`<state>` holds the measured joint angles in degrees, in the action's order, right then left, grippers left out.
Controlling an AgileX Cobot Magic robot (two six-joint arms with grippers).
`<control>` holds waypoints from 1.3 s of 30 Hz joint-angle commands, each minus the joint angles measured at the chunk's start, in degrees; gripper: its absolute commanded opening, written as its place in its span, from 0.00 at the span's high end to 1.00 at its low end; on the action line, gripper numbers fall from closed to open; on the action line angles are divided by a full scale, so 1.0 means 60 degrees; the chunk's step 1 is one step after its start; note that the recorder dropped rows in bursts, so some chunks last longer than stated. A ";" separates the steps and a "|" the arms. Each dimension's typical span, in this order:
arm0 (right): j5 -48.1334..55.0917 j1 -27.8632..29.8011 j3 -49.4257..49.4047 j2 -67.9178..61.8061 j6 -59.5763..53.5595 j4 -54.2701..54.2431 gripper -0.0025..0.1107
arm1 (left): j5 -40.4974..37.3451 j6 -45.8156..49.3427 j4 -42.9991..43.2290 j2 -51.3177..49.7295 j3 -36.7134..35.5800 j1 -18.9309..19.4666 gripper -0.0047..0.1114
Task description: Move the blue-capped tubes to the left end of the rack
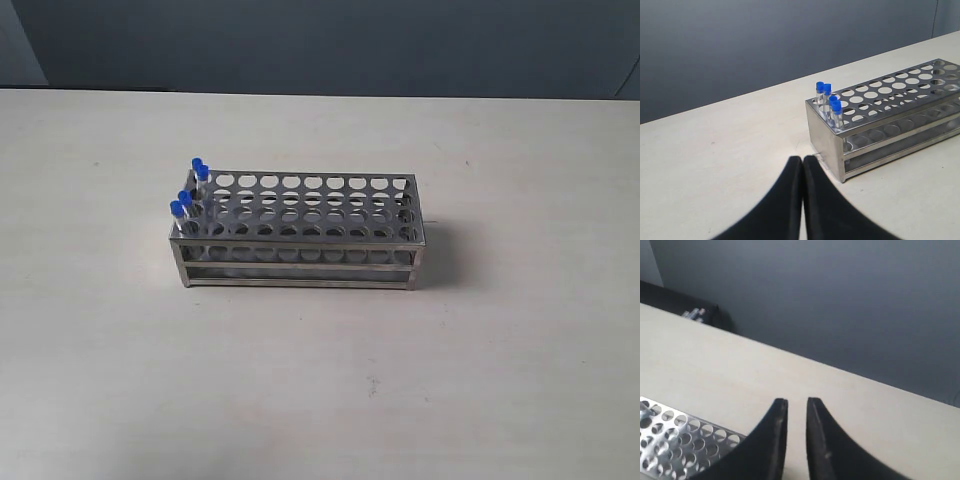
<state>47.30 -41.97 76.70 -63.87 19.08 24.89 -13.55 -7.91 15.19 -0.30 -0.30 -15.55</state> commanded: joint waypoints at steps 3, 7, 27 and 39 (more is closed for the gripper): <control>-0.7404 0.2501 -0.6599 0.2795 0.0068 -0.1363 0.85 | 0.0036 -0.0044 -0.0029 0.0050 0.0051 -0.0105 0.95; -0.9813 0.3944 -0.9853 0.4951 0.0397 -0.2036 0.85 | 0.0036 -0.0044 -0.0029 0.0050 0.0051 -0.0105 0.95; -0.6879 0.6900 -1.2784 1.0644 0.0843 -0.2796 0.85 | 0.0036 -0.0044 0.0004 0.0050 0.0051 -0.0105 0.95; -0.6933 0.6900 -1.2784 1.0644 0.0843 -0.2796 0.85 | 0.0036 -0.0044 0.0004 0.0050 0.0051 -0.0105 0.95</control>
<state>5.41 -0.88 0.12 -0.39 24.05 8.27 -13.55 -7.91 15.19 -0.30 -0.30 -15.55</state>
